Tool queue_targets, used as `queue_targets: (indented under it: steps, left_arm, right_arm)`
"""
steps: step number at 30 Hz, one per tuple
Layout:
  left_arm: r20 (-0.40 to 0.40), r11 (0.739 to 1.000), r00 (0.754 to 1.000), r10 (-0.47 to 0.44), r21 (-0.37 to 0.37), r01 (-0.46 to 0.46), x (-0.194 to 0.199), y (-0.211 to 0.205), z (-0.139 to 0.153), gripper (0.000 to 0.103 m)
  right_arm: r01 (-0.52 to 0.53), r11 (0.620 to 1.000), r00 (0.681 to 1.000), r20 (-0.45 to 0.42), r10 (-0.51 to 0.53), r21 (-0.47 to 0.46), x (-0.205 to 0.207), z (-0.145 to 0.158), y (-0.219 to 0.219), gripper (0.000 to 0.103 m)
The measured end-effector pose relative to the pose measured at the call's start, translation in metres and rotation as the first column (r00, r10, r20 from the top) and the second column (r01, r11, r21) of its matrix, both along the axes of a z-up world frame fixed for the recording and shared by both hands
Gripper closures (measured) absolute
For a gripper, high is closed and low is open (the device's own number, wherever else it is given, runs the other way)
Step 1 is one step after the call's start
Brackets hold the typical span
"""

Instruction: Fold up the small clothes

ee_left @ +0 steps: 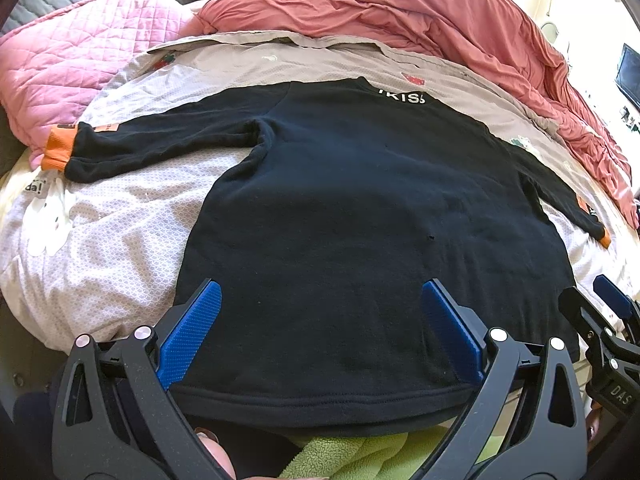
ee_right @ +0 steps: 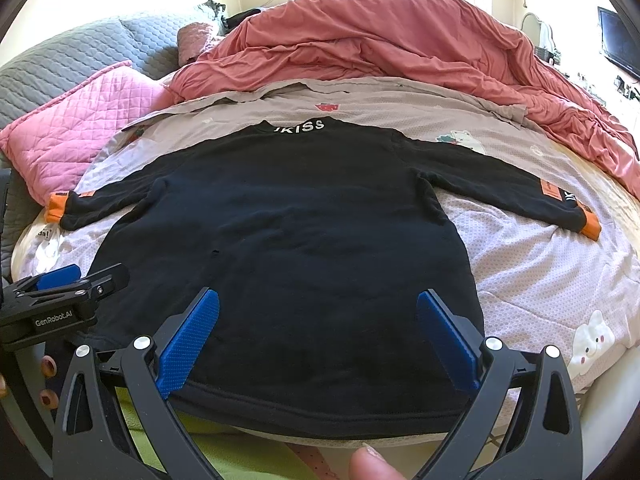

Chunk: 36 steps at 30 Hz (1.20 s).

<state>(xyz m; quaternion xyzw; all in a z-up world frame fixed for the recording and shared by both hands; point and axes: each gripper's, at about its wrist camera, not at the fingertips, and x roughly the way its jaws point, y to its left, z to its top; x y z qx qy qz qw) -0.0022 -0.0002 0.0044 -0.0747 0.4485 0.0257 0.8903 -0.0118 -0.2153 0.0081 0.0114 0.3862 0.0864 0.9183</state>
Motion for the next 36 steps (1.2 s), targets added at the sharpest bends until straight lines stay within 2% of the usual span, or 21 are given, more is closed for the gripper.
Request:
queue_targets:
  steps: [23,36]
  left_arm:
    - [-0.005,1.000,1.000,-0.003,-0.007,0.003,0.004,0.000,-0.002,0.009]
    - [0.016,0.999,1.000,-0.023,0.037,0.022,0.051,-0.018,0.016,0.009]
  right_arm:
    - [-0.003,1.000,1.000,-0.009,0.003,0.000,0.010,0.000,-0.001,0.004]
    - [0.026,1.000,1.000,0.015,-0.026,-0.013,0.040,0.001,-0.020,0.004]
